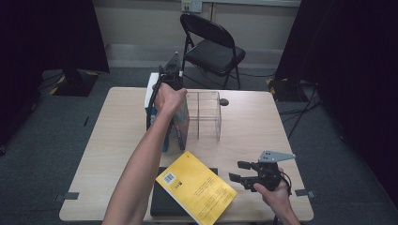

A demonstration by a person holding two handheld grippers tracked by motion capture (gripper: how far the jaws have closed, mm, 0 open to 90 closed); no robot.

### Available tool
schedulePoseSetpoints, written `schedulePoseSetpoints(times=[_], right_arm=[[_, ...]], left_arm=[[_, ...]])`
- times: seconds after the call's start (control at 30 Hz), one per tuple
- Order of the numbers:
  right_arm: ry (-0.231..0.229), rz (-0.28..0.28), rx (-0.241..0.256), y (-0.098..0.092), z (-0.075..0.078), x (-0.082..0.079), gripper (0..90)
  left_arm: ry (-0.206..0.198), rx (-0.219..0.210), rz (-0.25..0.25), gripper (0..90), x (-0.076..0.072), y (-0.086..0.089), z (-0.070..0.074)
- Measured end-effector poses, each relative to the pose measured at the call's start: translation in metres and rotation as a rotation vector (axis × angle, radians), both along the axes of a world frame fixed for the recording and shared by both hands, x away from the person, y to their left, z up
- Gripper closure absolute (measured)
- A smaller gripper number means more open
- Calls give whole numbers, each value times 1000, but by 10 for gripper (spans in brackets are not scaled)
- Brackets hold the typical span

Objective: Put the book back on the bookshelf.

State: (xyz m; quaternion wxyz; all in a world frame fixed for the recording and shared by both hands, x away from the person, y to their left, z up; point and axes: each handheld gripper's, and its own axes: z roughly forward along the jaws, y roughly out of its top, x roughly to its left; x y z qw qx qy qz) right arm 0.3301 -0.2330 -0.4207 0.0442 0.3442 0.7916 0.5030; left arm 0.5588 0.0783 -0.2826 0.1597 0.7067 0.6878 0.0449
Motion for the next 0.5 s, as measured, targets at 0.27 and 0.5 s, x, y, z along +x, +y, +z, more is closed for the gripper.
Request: schedulePoseSetpoints(times=[0.27, 0.5], right_arm=[[-2, 3, -2, 1, 0, 0, 321], [3, 7, -10, 2, -2, 0, 321]], left_arm=[[-3, -7, 18, 736, -1, 0, -1], [-28, -44, -26, 655, -4, 3, 2]])
